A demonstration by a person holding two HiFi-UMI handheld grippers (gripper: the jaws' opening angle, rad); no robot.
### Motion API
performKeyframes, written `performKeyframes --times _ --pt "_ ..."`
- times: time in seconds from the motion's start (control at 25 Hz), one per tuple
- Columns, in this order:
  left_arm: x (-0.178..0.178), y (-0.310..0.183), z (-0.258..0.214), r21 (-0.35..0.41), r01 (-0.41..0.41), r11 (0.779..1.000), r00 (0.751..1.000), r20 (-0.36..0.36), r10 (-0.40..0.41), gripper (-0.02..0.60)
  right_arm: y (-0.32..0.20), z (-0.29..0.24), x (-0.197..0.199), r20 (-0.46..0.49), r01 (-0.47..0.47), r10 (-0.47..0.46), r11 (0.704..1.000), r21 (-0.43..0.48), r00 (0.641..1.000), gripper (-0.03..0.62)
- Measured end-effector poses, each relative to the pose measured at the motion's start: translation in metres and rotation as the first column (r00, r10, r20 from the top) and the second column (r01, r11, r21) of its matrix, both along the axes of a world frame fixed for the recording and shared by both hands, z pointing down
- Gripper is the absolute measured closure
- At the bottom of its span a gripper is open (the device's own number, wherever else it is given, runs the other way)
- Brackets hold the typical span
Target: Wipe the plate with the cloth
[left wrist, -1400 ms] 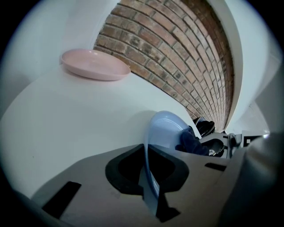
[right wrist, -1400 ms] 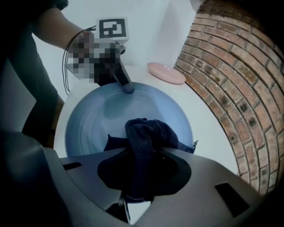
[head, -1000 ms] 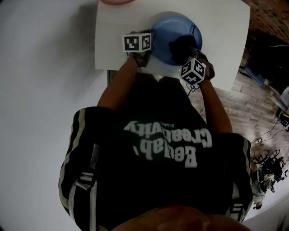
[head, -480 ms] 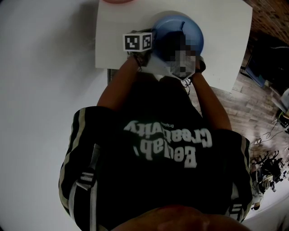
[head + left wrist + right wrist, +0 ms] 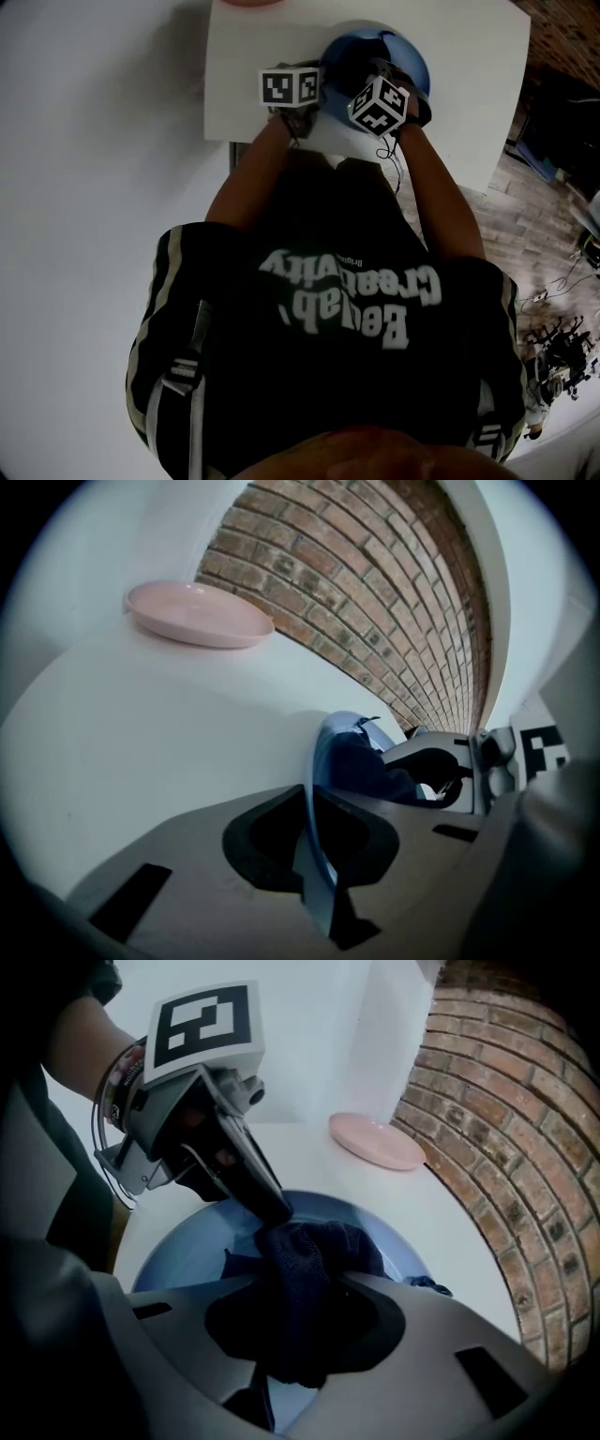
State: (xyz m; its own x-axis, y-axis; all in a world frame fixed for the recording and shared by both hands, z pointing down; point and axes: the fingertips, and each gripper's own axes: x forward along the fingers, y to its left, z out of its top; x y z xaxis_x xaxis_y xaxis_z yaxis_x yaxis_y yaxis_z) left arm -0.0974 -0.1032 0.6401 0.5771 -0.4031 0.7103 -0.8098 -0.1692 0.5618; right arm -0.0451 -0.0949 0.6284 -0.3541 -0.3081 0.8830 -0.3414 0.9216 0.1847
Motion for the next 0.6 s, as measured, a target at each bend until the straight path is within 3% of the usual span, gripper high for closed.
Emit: performKeyframes --times 0.28,0.6 --pt "-0.002 0.001 -0.002 -0.005 0.012 1.0 1.0 -0.015 -0.012 0.566 -0.017 -0.004 0.034 -0.061 -0.066 0.068 0.997 0.037 0.996 0.503" --pt "0.0 -0.001 0.0 -0.001 0.014 1.0 1.0 -0.014 -0.014 0.566 0.011 -0.003 0.08 -0.08 -0.124 0.124 0.992 -0.004 0.989 0.505"
